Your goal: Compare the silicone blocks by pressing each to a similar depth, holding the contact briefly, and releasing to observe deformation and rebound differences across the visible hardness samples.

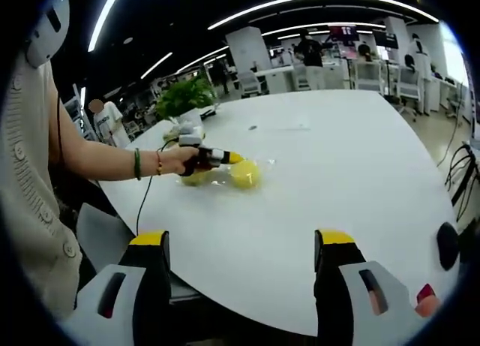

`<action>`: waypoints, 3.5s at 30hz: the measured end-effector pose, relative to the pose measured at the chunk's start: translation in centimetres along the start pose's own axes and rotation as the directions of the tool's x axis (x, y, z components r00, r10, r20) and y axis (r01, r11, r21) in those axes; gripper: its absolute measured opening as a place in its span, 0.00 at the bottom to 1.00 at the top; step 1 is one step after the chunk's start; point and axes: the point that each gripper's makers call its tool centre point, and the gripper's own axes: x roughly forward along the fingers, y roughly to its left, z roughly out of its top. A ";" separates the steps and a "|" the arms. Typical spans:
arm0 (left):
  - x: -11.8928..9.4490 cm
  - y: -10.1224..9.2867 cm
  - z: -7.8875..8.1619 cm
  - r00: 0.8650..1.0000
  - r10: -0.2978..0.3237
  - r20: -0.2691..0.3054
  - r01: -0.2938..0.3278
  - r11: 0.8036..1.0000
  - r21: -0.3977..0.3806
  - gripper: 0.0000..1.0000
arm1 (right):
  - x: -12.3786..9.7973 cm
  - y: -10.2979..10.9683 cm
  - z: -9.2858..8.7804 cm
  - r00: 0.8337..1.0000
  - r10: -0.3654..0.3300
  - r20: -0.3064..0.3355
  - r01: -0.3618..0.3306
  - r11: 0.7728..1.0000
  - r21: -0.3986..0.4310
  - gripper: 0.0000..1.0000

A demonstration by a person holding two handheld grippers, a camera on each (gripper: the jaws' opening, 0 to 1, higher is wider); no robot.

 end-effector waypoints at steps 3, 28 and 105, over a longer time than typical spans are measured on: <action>-0.1 -0.1 0.1 1.000 0.007 0.005 -0.007 1.000 0.014 0.00 | 0.1 0.2 0.1 1.000 0.007 0.002 -0.007 1.000 -0.002 0.73; -5.8 -1.1 2.2 0.990 0.144 -0.003 -0.132 0.912 0.387 0.32 | 0.2 3.2 1.3 0.997 0.074 0.027 -0.073 0.996 -0.053 0.72; -39.0 -7.1 -4.7 0.942 0.163 0.292 -0.265 0.896 0.355 0.67 | 1.8 10.4 2.9 0.960 0.231 0.159 -0.216 0.970 -0.111 0.72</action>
